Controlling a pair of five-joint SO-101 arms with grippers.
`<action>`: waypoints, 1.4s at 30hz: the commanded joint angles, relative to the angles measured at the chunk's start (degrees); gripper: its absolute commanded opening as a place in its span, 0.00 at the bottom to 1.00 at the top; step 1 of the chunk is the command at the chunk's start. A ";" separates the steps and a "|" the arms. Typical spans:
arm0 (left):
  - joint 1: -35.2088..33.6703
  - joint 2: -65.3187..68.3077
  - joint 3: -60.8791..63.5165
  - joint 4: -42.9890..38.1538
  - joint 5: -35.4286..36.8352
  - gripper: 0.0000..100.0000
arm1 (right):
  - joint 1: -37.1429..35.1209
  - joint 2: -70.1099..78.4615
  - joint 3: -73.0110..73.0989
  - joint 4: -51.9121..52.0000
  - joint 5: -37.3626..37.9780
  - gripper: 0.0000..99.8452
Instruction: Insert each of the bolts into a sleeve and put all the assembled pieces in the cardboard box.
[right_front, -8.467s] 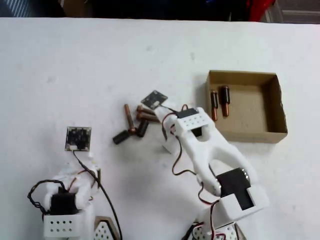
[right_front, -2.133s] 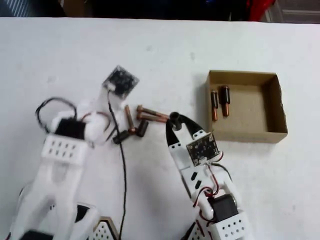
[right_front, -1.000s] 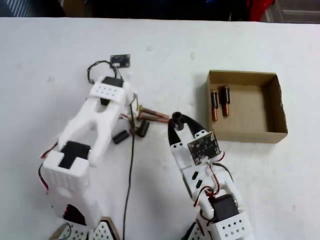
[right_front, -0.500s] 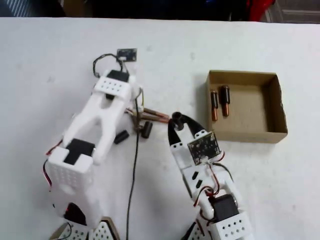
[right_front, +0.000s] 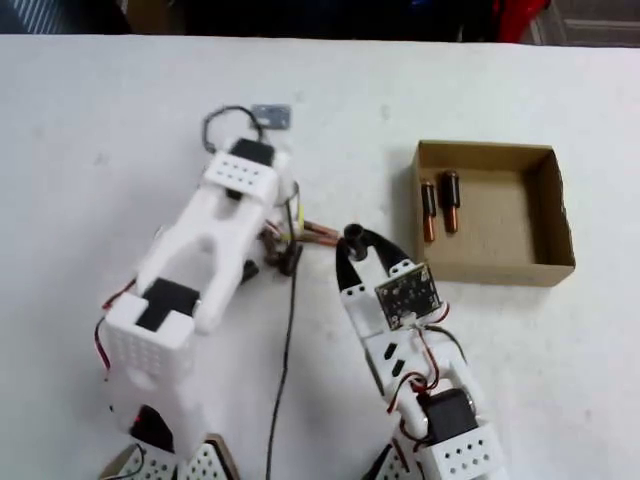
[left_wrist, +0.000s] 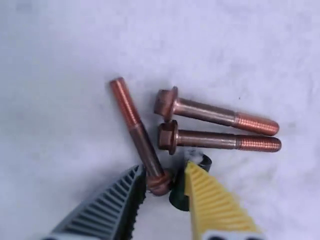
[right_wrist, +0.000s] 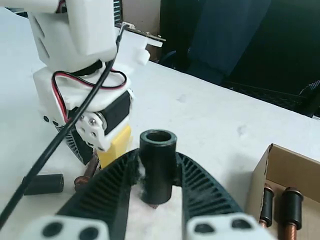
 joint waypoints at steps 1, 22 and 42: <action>1.27 -0.75 -0.26 0.09 4.22 0.18 | 0.57 -0.66 0.53 0.13 0.00 0.02; -1.63 -0.84 5.45 -2.81 4.66 0.18 | 0.57 -0.66 0.53 0.13 0.00 0.02; -6.81 -0.75 11.25 -13.63 4.31 0.05 | 0.57 -0.66 0.53 0.13 0.00 0.02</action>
